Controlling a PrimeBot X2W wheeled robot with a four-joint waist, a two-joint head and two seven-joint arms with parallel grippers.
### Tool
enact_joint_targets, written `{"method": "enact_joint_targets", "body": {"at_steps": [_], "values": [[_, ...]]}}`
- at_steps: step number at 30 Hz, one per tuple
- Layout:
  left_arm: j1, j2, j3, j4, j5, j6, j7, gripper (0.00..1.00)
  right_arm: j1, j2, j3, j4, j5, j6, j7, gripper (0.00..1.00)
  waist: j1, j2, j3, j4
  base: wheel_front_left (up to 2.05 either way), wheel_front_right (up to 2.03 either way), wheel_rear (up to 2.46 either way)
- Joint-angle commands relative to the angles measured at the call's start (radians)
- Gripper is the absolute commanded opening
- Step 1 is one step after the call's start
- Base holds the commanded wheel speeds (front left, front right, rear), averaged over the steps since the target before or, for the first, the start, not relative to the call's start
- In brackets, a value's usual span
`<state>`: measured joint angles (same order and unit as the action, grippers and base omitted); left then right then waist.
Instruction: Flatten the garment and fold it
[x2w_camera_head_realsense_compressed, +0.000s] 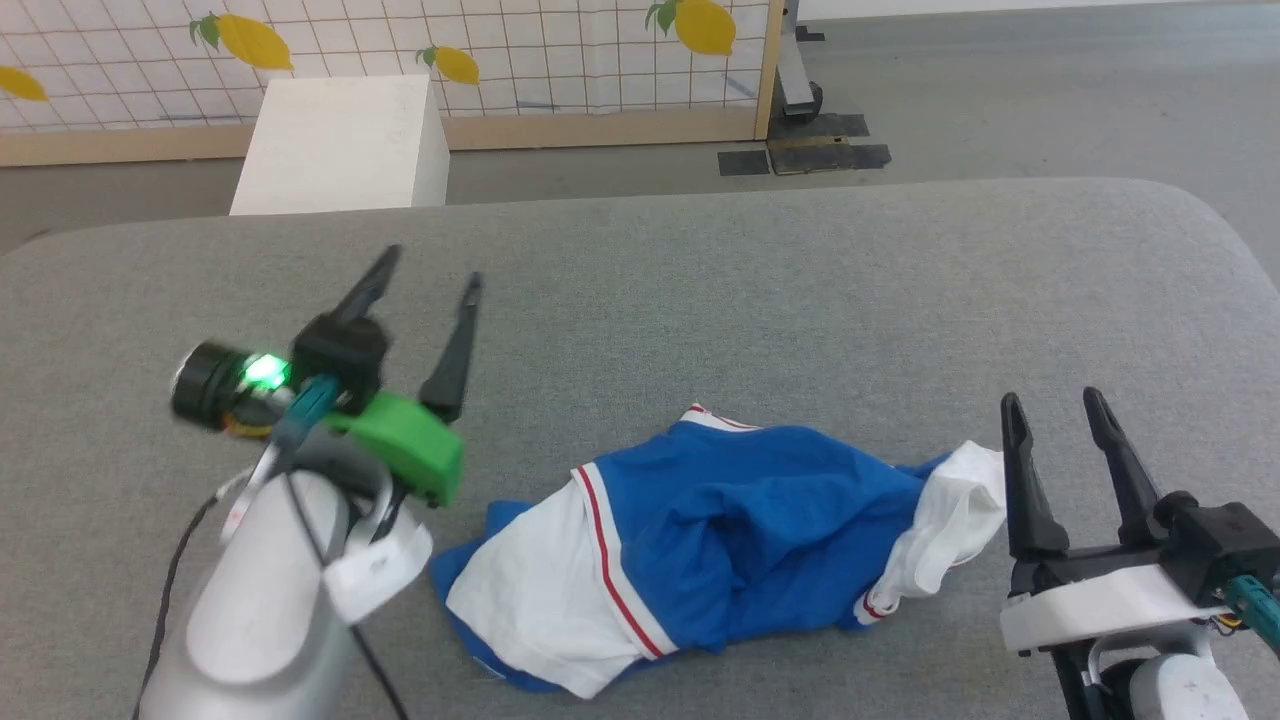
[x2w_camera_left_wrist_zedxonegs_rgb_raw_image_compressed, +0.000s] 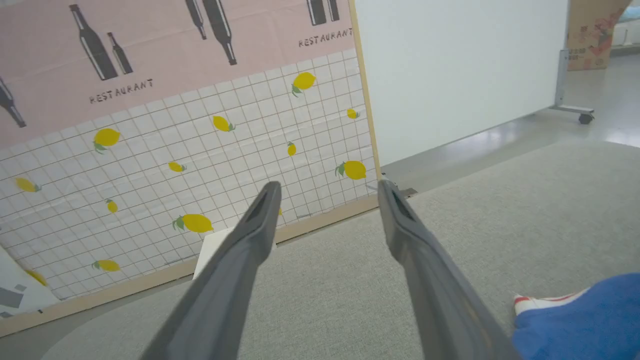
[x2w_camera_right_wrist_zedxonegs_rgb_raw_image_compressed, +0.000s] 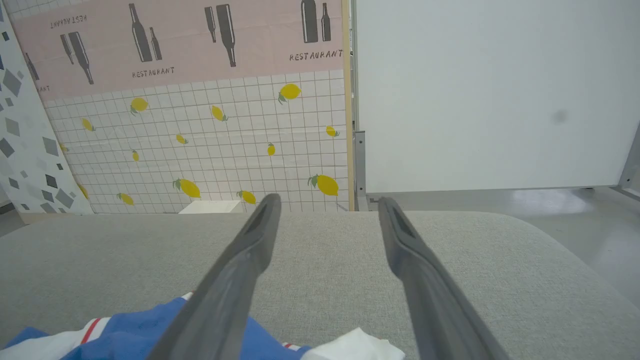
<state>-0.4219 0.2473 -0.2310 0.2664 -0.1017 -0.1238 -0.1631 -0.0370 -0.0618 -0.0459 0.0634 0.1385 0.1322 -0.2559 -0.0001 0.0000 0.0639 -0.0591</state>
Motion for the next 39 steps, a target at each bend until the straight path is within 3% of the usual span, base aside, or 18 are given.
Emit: {"method": "enact_joint_targets", "body": {"at_steps": [1, 13, 19, 25, 29, 37, 38, 39], "values": [[-0.053, 0.026, -0.059, 0.016, -0.036, -0.006, 0.041, 1.00, 0.015, 0.005, 0.003, 0.000, 0.006, -0.002, -0.006, 1.00, 0.0001, 0.0000, 0.002, -0.001, 0.00, 0.00, 0.00], [-0.412, 0.237, -0.663, 0.038, -0.587, -0.007, 0.658, 1.00, 0.003, 0.011, 0.025, -0.023, -0.041, -0.002, -0.006, 1.00, 0.0001, 0.0000, 0.056, -0.040, 0.00, 0.00, 0.00], [-0.536, 0.295, -0.902, 0.024, -0.764, -0.007, 0.881, 1.00, -0.027, 0.011, 0.046, -0.028, -0.049, -0.002, -0.006, 1.00, 0.0001, 0.0000, 0.100, -0.075, 0.00, 0.00, 0.00], [-0.606, 0.315, -1.028, 0.041, -0.812, -0.007, 0.956, 1.00, -0.061, 0.011, 0.056, -0.035, -0.039, -0.002, -0.006, 1.00, 0.0001, 0.0000, 0.157, -0.112, 0.00, 0.00, 0.00], [-0.607, 0.315, -1.046, 0.058, -0.802, -0.007, 1.008, 1.00, -0.089, 0.011, 0.067, -0.039, -0.029, -0.002, -0.006, 1.00, 0.0001, 0.0000, 0.198, -0.139, 0.00, 0.00, 0.00], [-0.509, 0.337, -1.049, 0.003, -0.682, -0.007, 1.127, 1.00, -0.130, 0.012, 0.077, -0.042, -0.014, -0.002, -0.006, 1.00, 0.0001, 0.0000, 0.255, -0.175, 0.00, 0.00, 0.00], [-0.498, 0.341, -1.049, -0.010, -0.666, -0.007, 1.140, 0.24, -0.130, 0.012, 0.076, -0.042, -0.013, -0.002, -0.006, 1.00, 0.0001, 0.0000, 0.256, -0.175, 0.00, 0.00, 0.00], [-0.489, 0.344, -1.049, -0.025, -0.648, -0.007, 1.145, 0.00, -0.130, 0.012, 0.073, -0.042, -0.013, -0.002, -0.006, 1.00, 0.0001, 0.0000, 0.257, -0.174, 0.00, 0.00, 0.00]]}}
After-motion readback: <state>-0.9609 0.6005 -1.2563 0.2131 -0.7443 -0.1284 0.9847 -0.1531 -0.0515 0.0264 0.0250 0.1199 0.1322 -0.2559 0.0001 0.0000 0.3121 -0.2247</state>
